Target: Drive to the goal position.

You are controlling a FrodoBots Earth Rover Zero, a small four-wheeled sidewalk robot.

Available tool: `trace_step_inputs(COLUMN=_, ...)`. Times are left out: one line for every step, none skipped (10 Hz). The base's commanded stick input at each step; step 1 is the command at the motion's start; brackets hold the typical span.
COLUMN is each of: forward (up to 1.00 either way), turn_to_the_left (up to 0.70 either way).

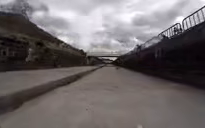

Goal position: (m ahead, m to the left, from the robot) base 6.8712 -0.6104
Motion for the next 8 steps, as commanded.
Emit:
trace_step_inputs(forward=1.00, turn_to_the_left=0.00)
trace_step_inputs(forward=1.00, turn_to_the_left=0.00)
trace_step_inputs(forward=1.00, turn_to_the_left=0.00)
trace_step_inputs(forward=1.00, turn_to_the_left=0.00)
trace_step_inputs(forward=1.00, turn_to_the_left=0.00)
trace_step_inputs(forward=1.00, turn_to_the_left=0.00)
trace_step_inputs(forward=1.00, turn_to_the_left=0.00)
trace_step_inputs(forward=1.00, turn_to_the_left=0.00)
